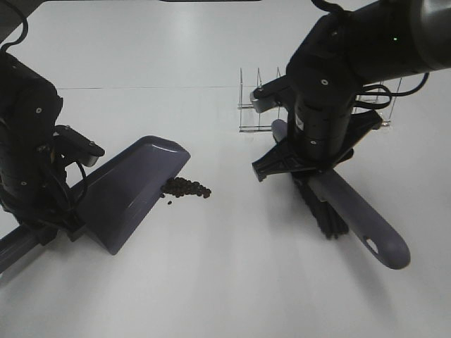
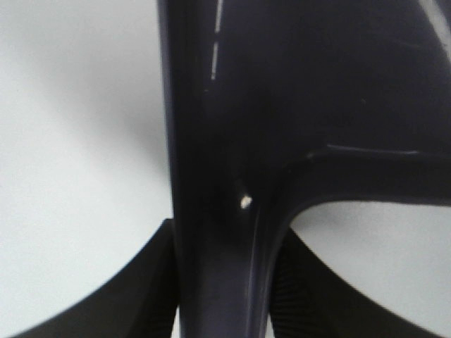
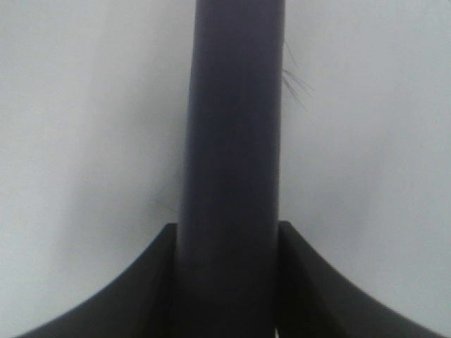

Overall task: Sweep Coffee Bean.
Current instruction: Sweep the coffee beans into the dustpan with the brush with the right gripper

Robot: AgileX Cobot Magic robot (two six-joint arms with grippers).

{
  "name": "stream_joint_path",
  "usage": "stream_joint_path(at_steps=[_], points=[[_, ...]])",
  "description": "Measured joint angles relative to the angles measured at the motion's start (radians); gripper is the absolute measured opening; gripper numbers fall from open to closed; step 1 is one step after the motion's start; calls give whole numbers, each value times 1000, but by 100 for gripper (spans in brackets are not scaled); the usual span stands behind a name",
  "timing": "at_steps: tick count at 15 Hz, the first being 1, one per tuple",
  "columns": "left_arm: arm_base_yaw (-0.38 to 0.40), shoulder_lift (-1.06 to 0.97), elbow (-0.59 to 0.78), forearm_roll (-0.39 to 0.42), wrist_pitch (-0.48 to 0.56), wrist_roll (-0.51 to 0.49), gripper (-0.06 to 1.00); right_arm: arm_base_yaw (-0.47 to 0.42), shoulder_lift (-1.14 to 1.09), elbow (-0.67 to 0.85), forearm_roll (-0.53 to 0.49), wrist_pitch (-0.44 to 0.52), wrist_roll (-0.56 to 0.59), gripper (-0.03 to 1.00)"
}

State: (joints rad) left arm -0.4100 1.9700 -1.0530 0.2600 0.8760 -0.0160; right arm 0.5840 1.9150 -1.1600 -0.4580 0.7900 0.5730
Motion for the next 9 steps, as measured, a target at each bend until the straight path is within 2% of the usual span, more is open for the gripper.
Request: stream_joint_path(at_steps=[3, 6, 9], points=[[0, 1, -1, -9, 4, 0, 33, 16, 67, -119, 112, 5, -112, 31], [0, 1, -1, -15, 7, 0, 33, 17, 130, -196, 159, 35, -168, 31], [0, 2, -1, -16, 7, 0, 33, 17, 160, -230, 294, 23, -246, 31]])
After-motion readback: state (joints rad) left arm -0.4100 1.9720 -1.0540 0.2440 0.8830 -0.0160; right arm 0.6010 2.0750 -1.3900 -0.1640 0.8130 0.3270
